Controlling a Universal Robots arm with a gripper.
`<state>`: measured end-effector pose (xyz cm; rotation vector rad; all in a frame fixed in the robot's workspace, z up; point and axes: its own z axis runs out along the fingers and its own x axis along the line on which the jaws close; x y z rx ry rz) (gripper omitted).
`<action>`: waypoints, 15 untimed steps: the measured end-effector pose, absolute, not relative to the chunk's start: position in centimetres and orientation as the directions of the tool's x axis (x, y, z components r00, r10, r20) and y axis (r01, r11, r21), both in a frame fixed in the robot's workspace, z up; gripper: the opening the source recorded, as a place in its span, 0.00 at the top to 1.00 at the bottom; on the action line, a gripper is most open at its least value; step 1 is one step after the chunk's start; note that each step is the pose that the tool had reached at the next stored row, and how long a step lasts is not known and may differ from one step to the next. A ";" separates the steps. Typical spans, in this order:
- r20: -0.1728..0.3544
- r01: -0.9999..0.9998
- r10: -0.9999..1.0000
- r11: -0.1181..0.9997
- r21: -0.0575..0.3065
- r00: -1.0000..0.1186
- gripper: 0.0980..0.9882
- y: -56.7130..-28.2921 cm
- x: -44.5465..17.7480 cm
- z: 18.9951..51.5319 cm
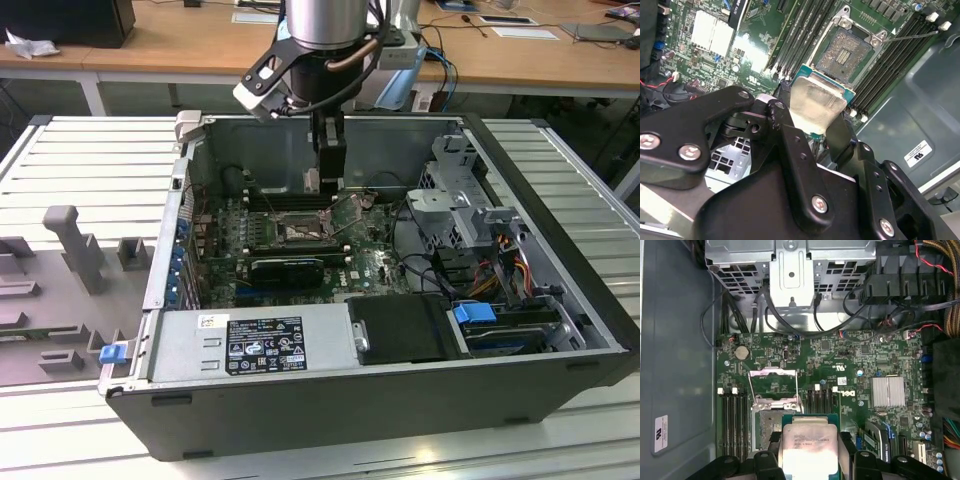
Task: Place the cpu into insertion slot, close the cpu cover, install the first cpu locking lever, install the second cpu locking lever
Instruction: 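Place the cpu into insertion slot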
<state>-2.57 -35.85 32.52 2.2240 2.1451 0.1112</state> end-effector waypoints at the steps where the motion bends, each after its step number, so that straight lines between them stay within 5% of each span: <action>1: 0.017 0.996 0.999 -0.037 0.086 0.035 0.52 -35.8 -2.6 32.4; 15: 0.017 0.996 0.999 -0.037 0.086 0.035 0.52 -35.9 -2.7 31.5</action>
